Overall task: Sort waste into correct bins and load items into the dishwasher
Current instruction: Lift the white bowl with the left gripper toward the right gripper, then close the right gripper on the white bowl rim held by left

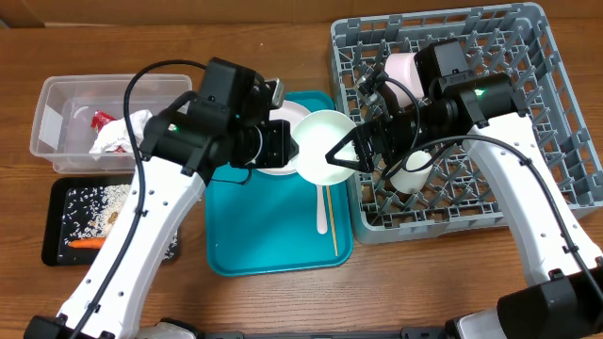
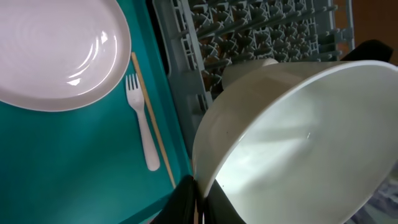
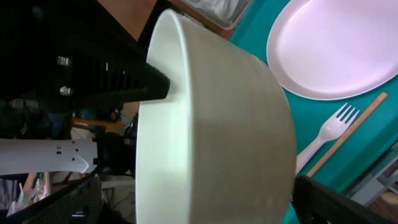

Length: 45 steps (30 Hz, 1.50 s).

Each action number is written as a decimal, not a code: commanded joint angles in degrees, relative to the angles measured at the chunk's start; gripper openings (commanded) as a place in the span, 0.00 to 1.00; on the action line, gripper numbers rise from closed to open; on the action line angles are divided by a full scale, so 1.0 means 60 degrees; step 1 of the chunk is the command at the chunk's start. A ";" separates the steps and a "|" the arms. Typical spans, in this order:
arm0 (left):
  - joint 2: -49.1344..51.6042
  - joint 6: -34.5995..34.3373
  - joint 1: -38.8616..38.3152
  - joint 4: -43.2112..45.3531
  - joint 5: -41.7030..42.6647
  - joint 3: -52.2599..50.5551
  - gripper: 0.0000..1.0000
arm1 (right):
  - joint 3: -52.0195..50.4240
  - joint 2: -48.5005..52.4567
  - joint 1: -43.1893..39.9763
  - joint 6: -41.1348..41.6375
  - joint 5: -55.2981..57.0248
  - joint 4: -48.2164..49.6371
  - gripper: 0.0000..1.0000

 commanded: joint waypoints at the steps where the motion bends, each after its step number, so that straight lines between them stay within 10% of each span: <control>1: 0.0004 -0.0018 0.0353 -0.0058 0.0718 0.0346 0.08 | 0.0040 -0.0164 0.0055 -0.0200 -0.0011 0.0026 1.00; 25: 0.0007 0.0444 0.0594 0.0324 0.0794 0.0342 0.08 | 0.0040 -0.0164 -0.0787 0.1606 -0.2455 0.0856 1.00; 34: 0.0004 0.0448 0.0594 0.0361 0.0889 0.0342 0.08 | 0.0040 -0.0164 -0.0787 0.1603 -0.2149 0.0743 0.78; 45: 0.0004 0.0448 0.0594 0.0361 0.0874 0.0342 0.08 | -0.0331 -0.0164 -0.0758 0.1599 -0.2044 0.0889 0.76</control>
